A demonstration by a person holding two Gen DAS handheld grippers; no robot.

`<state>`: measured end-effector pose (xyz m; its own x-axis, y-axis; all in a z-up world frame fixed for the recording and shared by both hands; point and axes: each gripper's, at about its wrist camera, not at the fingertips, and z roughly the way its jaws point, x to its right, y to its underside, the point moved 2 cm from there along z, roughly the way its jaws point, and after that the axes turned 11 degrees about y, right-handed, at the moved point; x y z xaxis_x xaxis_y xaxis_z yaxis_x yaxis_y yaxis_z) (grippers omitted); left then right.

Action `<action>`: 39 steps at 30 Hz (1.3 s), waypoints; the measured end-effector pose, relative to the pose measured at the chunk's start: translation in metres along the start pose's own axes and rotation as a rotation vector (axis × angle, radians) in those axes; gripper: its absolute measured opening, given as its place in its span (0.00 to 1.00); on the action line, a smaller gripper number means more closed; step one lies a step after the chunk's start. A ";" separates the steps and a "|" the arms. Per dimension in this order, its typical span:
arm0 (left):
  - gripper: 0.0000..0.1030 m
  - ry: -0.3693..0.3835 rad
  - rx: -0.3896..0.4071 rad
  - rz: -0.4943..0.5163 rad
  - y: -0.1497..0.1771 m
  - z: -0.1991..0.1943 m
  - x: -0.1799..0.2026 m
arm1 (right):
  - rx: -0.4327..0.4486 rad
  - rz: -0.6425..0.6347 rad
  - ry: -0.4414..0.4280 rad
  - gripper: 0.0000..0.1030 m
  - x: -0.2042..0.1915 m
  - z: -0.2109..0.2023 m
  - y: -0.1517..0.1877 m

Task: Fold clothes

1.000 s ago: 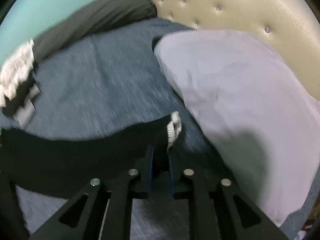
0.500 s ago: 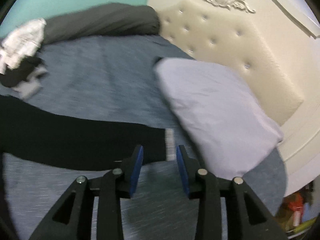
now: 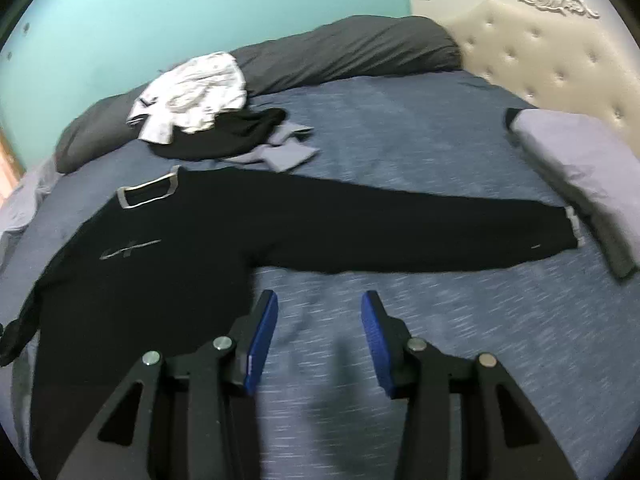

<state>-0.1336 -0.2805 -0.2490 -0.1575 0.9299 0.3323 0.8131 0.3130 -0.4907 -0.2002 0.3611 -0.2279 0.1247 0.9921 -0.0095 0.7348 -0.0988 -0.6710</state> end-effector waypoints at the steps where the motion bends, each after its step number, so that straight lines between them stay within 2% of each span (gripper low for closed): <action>1: 0.52 -0.014 0.006 -0.015 -0.002 -0.006 -0.012 | -0.007 0.011 -0.021 0.43 -0.007 0.002 0.002; 5: 0.52 -0.048 0.027 -0.083 -0.010 -0.030 -0.059 | -0.022 0.031 -0.081 0.43 -0.027 0.003 0.012; 8: 0.52 -0.119 0.009 -0.076 -0.011 -0.042 -0.087 | -0.029 0.046 -0.117 0.44 -0.039 0.002 0.022; 13: 0.52 -0.170 -0.003 -0.097 -0.010 -0.052 -0.119 | -0.052 0.073 -0.160 0.45 -0.046 0.008 0.035; 17: 0.57 -0.197 -0.005 -0.125 -0.006 -0.053 -0.139 | -0.052 0.104 -0.191 0.45 -0.046 0.010 0.041; 26: 0.57 -0.180 -0.043 -0.149 0.006 -0.029 -0.160 | -0.053 0.136 -0.223 0.45 -0.046 0.013 0.043; 28: 0.51 -0.177 -0.053 -0.146 0.010 -0.024 -0.161 | -0.056 0.141 -0.223 0.45 -0.045 0.014 0.044; 30: 0.31 -0.194 -0.072 -0.125 0.012 -0.022 -0.160 | -0.060 0.149 -0.223 0.45 -0.044 0.016 0.045; 31: 0.24 -0.215 -0.080 -0.113 0.013 -0.022 -0.160 | -0.063 0.155 -0.225 0.45 -0.044 0.017 0.045; 32: 0.10 -0.222 -0.077 -0.106 0.014 -0.025 -0.160 | -0.066 0.157 -0.227 0.45 -0.044 0.017 0.046; 33: 0.04 -0.229 -0.075 -0.099 0.014 -0.028 -0.160 | -0.068 0.159 -0.228 0.45 -0.044 0.018 0.046; 39: 0.03 -0.220 -0.028 -0.096 0.010 -0.057 -0.158 | -0.072 0.155 -0.243 0.45 -0.049 0.019 0.047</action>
<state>-0.0693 -0.4350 -0.2606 -0.3511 0.9166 0.1912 0.8033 0.3998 -0.4414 -0.1839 0.3093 -0.2731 0.0825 0.9533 -0.2906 0.7662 -0.2471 -0.5932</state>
